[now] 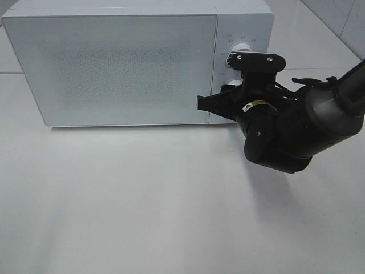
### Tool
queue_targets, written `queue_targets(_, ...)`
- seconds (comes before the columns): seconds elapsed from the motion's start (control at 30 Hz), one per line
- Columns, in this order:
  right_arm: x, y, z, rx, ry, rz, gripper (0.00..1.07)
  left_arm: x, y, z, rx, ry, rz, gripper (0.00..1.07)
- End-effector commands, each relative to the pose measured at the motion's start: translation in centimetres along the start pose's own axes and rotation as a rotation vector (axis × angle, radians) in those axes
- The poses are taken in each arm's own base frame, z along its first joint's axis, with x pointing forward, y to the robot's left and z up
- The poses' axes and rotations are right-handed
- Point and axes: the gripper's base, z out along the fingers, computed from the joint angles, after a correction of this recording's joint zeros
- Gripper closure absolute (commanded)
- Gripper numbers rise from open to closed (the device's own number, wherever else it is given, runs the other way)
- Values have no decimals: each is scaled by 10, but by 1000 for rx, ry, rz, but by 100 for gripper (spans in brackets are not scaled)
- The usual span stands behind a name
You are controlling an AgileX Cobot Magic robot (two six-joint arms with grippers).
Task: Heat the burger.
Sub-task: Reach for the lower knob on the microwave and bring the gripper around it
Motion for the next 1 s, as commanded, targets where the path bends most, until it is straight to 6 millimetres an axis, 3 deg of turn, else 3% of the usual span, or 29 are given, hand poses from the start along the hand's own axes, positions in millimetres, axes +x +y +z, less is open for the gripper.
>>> queue_targets(0.03, -16, 5, 2, -44, -99, -41, 106, 2, 0, -3, -3, -22, -4, 9)
queue_targets(0.37, -18, 7, 2, -58, -119, -20, 104, 2, 0, -3, -3, -22, -4, 9)
queue_targets(0.57, -22, 12, 0, -128, -163, 87, 104, 2, 0, -3, -3, -22, -4, 9)
queue_targets(0.73, -26, 20, -2, -250, -167, 366, 104, 2, 0, -3, -3, -22, -4, 9)
queue_targets(1.0, -30, 24, -4, -323, -170, 616, 103, 2, 0, -3, -3, -22, -4, 9)
